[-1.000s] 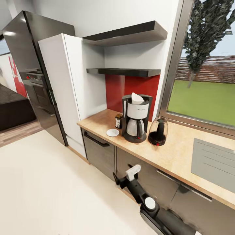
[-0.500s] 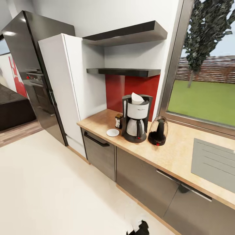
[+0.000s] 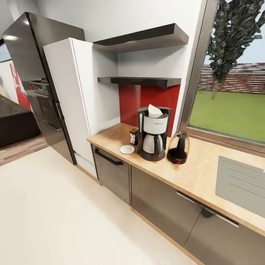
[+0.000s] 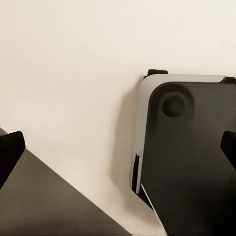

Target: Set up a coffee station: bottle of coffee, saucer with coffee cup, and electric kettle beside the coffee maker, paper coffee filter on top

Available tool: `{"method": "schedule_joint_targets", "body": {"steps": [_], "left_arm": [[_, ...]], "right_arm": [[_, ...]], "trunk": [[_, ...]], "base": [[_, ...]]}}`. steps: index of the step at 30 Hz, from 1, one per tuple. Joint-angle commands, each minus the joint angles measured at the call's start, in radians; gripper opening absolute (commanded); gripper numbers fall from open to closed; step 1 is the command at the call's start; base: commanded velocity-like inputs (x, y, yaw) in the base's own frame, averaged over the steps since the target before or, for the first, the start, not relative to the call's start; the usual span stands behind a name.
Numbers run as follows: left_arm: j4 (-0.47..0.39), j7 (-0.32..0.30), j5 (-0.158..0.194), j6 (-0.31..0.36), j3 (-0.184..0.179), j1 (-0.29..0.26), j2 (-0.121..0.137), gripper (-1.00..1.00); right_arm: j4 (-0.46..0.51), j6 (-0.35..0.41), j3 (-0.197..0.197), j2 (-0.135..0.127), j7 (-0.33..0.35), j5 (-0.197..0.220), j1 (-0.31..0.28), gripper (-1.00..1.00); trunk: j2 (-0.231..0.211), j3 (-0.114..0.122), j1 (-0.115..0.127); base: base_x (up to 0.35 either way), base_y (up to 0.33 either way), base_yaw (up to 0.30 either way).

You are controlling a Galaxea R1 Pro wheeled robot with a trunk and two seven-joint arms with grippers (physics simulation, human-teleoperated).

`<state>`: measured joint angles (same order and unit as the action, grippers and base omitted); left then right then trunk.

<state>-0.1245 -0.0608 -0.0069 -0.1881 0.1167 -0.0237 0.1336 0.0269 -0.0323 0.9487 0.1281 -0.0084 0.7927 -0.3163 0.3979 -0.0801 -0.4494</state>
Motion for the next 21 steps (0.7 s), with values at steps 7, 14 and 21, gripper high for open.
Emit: {"method": "schedule_joint_targets", "body": {"steps": [7,14,21], "left_arm": [[0.011,-0.003,-0.001,0.004,0.007,0.0,0.0,1.0],[0.011,-0.002,-0.001,0.003,0.007,-0.002,0.001,1.0],[0.011,-0.002,-0.001,-0.005,0.006,-0.002,0.003,1.0]], "right_arm": [[-0.001,-0.004,0.009,-0.006,0.003,0.138,0.0,1.0],[-0.001,-0.005,0.009,-0.007,0.004,0.139,0.0,1.0],[-0.001,-0.003,0.009,-0.046,0.004,0.138,0.0,1.0]], "trunk": [[0.002,-0.002,-0.001],[0.002,-0.002,-0.001],[0.002,-0.002,-0.001]], "base": [[0.0,0.0,-0.032],[0.0,0.0,-0.26],[0.0,0.0,-0.292]]}}
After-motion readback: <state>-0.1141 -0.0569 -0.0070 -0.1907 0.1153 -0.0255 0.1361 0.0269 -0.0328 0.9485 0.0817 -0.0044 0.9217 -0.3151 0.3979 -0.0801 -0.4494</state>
